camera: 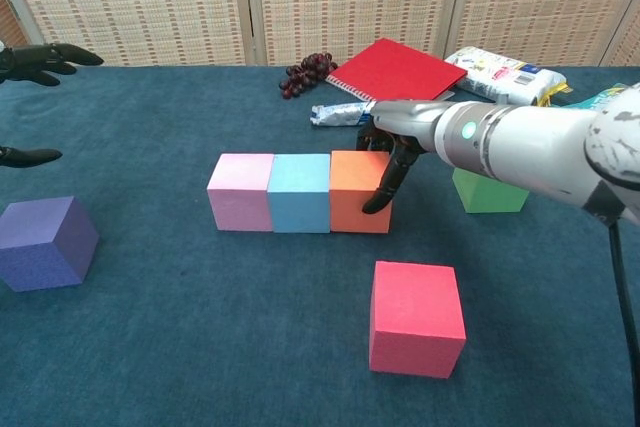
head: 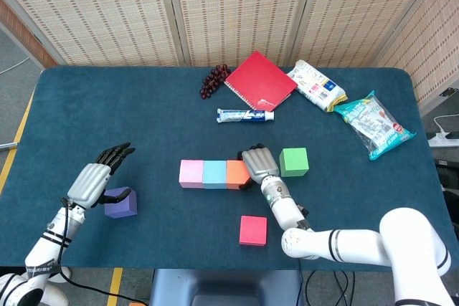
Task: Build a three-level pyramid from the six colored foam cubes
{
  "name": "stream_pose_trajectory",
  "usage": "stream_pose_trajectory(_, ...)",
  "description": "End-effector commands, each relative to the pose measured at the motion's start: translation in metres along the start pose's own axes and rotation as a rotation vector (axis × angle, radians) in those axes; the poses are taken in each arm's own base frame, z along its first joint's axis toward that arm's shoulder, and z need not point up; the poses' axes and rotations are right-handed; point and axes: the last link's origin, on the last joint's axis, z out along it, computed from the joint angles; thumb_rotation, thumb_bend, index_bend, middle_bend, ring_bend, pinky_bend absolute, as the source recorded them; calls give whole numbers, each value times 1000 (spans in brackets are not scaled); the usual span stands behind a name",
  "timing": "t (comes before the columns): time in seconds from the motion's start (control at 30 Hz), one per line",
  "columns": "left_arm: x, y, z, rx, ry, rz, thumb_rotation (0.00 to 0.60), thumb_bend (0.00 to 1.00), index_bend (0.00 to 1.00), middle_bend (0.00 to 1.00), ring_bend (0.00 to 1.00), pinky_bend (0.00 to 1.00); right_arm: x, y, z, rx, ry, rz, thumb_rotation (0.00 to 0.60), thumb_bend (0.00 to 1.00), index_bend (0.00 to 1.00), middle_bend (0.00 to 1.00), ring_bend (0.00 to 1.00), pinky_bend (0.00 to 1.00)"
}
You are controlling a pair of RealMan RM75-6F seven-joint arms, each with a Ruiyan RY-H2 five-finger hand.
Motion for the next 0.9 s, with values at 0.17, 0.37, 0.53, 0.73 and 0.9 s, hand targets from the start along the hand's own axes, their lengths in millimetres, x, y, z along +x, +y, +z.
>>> stream_pose_trajectory(0.17, 0, 0, 0, -2, -1, -1, 600, 310, 73, 1, 0, 94, -1, 3, 1, -12, -5, -7, 600, 234, 574, 487, 334, 269)
stream_pose_trajectory(0.37, 1, 0, 0, -3, 2, -1, 600, 311, 72, 0, 0, 94, 0, 0, 1, -6, -5, 2, 600, 234, 571, 487, 334, 269)
stream_pose_trajectory(0.53, 1, 0, 0, 1, 1, -2, 600, 311, 71, 0, 0, 94, -1, -1, 2, -6, -8, 1, 600, 234, 571, 487, 334, 268)
stream_pose_trajectory(0.73, 0, -1, 0, 2, -1, -5, 600, 312, 71, 0, 0, 94, -1, -3, 4, -7, -9, 4, 600, 234, 566, 487, 333, 261)
stream_pose_trajectory(0.9, 0, -2, 0, 5, 0, -6, 600, 311, 71, 0, 0, 94, -1, -4, 5, -5, -12, 5, 600, 234, 517, 487, 313, 237)
